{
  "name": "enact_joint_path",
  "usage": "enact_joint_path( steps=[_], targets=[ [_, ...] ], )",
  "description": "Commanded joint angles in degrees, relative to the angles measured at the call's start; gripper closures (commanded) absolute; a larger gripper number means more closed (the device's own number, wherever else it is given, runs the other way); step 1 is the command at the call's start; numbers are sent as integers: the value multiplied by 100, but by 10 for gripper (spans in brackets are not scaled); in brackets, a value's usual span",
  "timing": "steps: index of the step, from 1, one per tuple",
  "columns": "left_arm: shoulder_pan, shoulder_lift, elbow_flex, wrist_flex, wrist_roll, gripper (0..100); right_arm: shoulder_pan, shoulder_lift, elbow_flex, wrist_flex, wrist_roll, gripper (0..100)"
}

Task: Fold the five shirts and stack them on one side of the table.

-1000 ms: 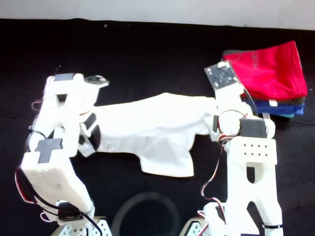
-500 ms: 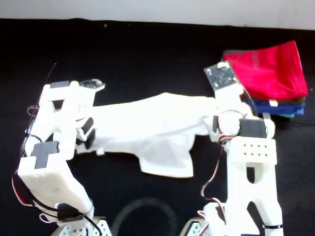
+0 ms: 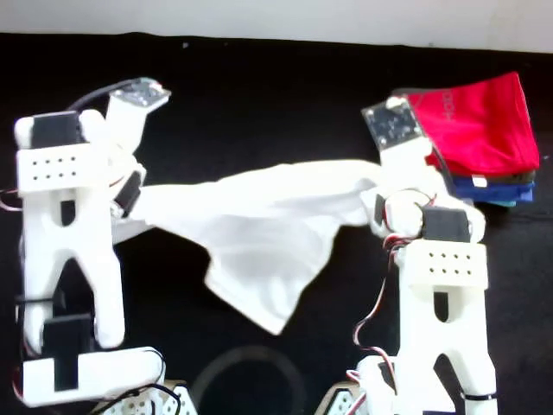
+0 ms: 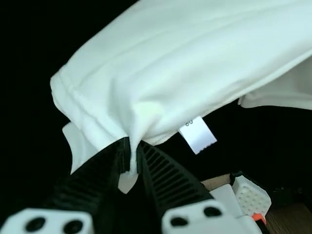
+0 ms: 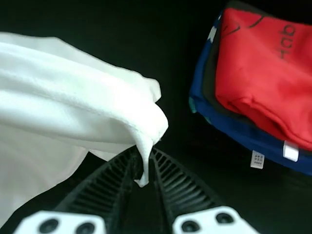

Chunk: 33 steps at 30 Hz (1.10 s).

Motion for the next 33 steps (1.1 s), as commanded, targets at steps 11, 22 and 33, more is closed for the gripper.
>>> enact_joint_path(
  steps=[11,22,33],
  targets=[
    [919,549,585,26,659,992,-4,-110,-453,4,35,992],
    [1429,752,2088,26,53,976,13,-180,110,40,44,992],
    [1262,699,2949,-747,26,877,13,-127,66,4,53,992]
  ],
)
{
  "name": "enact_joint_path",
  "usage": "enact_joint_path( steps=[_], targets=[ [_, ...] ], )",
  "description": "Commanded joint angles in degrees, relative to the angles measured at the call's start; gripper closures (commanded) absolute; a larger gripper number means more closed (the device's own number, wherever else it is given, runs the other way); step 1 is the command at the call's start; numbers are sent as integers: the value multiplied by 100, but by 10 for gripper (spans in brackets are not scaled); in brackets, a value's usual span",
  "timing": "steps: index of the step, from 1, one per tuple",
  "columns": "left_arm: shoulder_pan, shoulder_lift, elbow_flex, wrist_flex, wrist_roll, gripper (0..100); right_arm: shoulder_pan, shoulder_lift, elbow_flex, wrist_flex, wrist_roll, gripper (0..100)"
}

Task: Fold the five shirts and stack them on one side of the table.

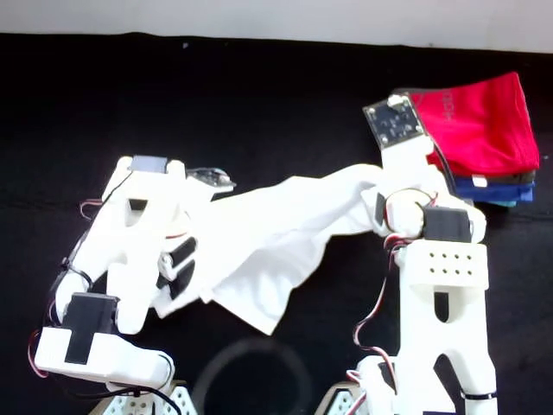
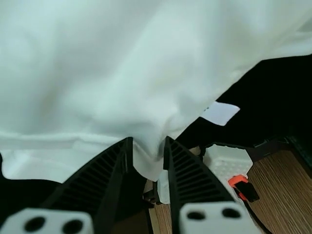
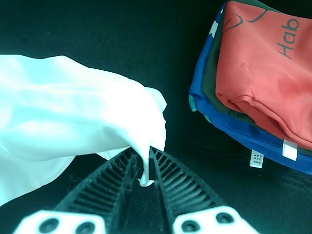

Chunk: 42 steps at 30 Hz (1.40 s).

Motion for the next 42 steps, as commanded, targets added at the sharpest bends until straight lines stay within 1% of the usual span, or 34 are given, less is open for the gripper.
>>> enact_joint_path(
  steps=[1,5,11,13,15,17,18,20,22,26,28,31,34,36,40,42],
  targets=[
    [-127,-75,-4,0,-70,876,4,-127,-40,-4,53,992],
    [-321,-13,110,-35,-88,875,4,-127,-40,-4,53,992],
    [-338,-40,479,-123,-88,879,4,-127,-48,-4,53,992],
    [-356,-75,558,-237,-88,915,-4,-127,-48,-4,53,992],
    [-356,-75,558,-246,-62,999,-4,-127,-48,-4,53,992],
    [-356,-84,532,-237,-62,985,-4,-127,-48,-4,53,992],
    [-365,-92,453,-237,-62,994,-4,-127,-31,-4,53,992],
    [-400,-224,136,-132,-53,990,-4,-127,-22,-4,35,992],
    [-514,-479,-400,149,-53,990,-4,-119,-22,-31,9,992],
    [-901,-910,-1982,730,-53,990,4,-110,-92,-479,-149,992],
    [-1130,-936,-2835,941,-53,990,4,-101,-347,-576,-211,992],
    [-1446,-919,-3732,993,-53,990,4,66,-796,-567,-220,992],
    [-1552,-664,-3846,985,-53,990,-40,593,-1235,-356,-229,992],
    [-1719,-268,-3767,976,-79,990,-251,1068,-1420,-171,-229,992],
    [-2545,532,-3943,747,-97,990,-971,1798,-1534,4,-255,992],
    [-2967,892,-4259,791,-334,990,-1349,2009,-1807,22,-448,992]
  ],
)
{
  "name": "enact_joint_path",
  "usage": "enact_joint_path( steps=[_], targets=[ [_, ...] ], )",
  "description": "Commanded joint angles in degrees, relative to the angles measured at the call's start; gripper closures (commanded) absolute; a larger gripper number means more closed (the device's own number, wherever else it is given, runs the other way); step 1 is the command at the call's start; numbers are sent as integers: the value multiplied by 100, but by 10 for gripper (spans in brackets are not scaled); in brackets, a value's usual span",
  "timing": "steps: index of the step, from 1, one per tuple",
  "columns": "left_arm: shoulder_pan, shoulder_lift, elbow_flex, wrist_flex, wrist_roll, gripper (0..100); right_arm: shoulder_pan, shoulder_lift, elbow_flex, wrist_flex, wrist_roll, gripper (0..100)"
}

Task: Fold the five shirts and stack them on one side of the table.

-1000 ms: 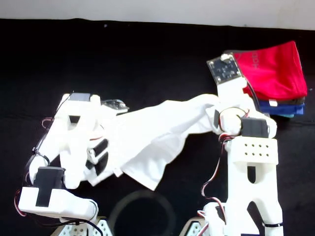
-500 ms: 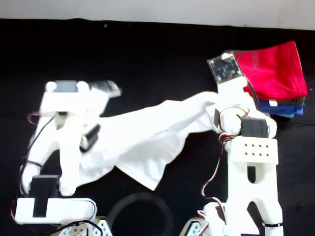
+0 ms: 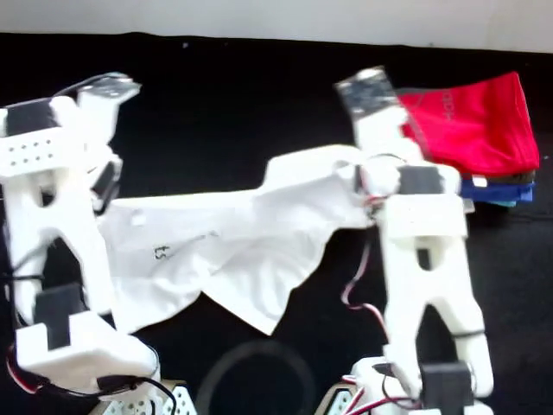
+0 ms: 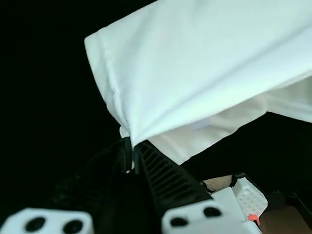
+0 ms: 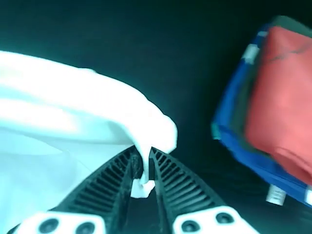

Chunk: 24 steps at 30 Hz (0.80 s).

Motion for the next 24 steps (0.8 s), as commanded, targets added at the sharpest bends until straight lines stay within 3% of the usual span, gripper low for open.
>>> enact_joint_path(
  steps=[1,10,20,24],
  targets=[
    [-778,453,-637,9,-325,990,-646,321,-690,84,-308,992],
    [-2193,1596,-1314,9,-651,990,-1938,2545,-3380,1165,-360,992],
    [-2659,3363,-1358,-44,-677,982,-2976,4945,-5991,2114,-369,992],
    [-2826,3609,-1367,-18,-686,864,-3116,5552,-6730,2457,-369,992]
  ],
)
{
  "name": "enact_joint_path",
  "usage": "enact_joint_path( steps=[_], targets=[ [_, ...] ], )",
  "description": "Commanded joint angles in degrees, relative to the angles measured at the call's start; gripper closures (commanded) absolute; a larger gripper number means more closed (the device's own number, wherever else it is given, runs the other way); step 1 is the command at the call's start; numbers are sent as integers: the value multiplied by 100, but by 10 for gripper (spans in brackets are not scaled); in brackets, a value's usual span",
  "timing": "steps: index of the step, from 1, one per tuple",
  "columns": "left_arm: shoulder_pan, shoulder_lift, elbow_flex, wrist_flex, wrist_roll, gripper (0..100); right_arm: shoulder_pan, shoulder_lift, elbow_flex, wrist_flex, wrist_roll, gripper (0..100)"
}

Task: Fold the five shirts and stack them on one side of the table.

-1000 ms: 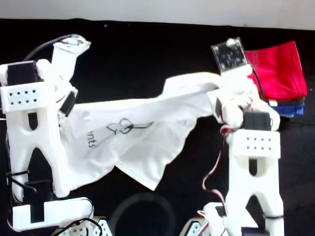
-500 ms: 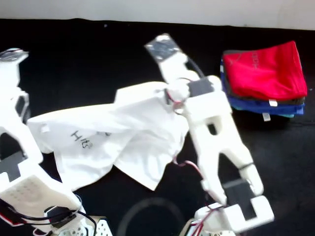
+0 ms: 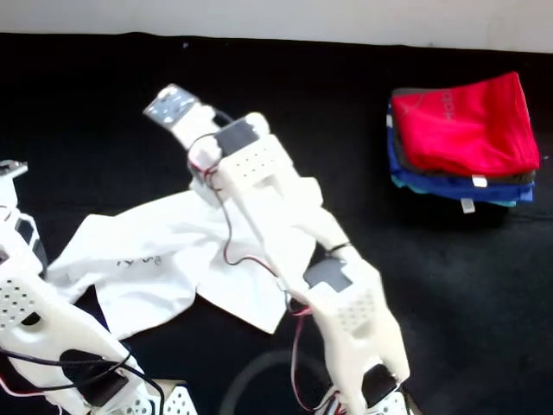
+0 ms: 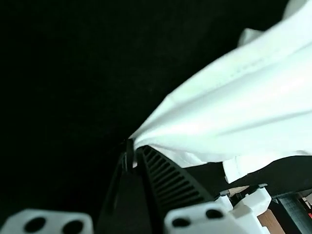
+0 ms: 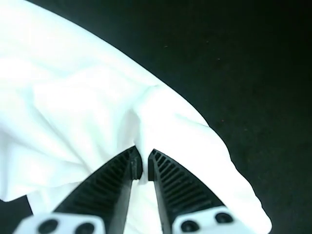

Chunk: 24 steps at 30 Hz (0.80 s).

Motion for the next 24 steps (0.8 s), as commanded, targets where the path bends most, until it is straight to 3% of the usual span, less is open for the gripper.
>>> enact_joint_path(
  steps=[1,8,15,20,24],
  targets=[
    [-180,-13,-198,35,-105,836,-110,295,-831,286,-44,992],
    [-347,-171,-136,264,-457,805,-66,778,-1754,769,-44,992],
    [57,-259,303,299,-440,804,-66,1007,-1859,796,-44,992],
    [-31,-1077,637,334,-440,804,-66,998,-1859,804,-44,992],
    [198,-1903,1640,308,-624,803,-66,1015,-1851,804,-44,992]
  ],
)
